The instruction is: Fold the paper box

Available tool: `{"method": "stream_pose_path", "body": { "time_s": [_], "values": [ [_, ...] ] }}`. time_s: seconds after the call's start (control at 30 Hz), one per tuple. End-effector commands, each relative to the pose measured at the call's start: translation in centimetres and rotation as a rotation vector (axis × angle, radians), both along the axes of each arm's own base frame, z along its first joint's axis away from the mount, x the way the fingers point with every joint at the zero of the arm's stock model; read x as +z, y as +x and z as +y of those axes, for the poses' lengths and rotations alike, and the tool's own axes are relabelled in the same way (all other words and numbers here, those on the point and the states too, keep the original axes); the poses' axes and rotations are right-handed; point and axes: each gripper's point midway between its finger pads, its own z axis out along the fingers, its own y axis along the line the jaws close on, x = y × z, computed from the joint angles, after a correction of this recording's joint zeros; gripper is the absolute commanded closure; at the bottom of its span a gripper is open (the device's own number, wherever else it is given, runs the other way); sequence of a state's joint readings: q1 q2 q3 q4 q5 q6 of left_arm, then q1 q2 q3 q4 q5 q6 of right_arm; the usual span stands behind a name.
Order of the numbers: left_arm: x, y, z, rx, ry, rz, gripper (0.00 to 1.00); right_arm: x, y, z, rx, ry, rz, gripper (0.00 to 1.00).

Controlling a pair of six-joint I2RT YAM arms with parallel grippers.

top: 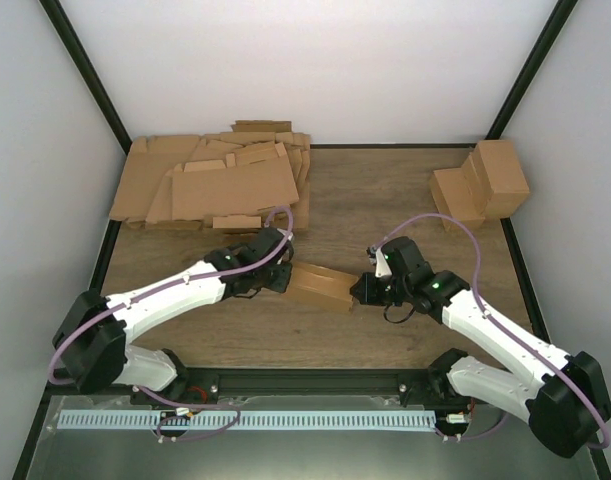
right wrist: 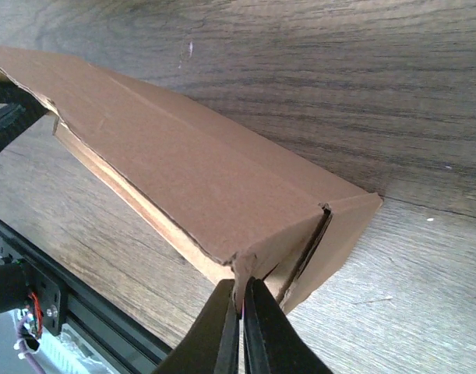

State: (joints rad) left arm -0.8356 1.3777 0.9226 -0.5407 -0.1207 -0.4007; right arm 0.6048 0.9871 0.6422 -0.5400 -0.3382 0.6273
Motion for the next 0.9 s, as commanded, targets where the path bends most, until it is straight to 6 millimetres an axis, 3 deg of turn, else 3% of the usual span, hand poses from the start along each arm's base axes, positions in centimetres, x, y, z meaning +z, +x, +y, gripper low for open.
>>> {"method": "stream_pose_path", "body": {
  "time_s": [0.0,0.3,0.87],
  "values": [
    [-0.5,-0.8,-0.6,-0.010,0.049,0.016,0.96,1.4,0.5,0.5,0.006,0.013,-0.034,0.97],
    [-0.3,-0.7,-0.4,0.005,0.077,0.003,0.96,1.5,0.3,-1.5,-0.033,-0.084,-0.044,0.97],
    [-0.3,-0.4,0.2,0.016,0.121,-0.010,0.96,1.0,0.2,-2.1,-0.034,-0.140,-0.023,0.98]
  ]
}}
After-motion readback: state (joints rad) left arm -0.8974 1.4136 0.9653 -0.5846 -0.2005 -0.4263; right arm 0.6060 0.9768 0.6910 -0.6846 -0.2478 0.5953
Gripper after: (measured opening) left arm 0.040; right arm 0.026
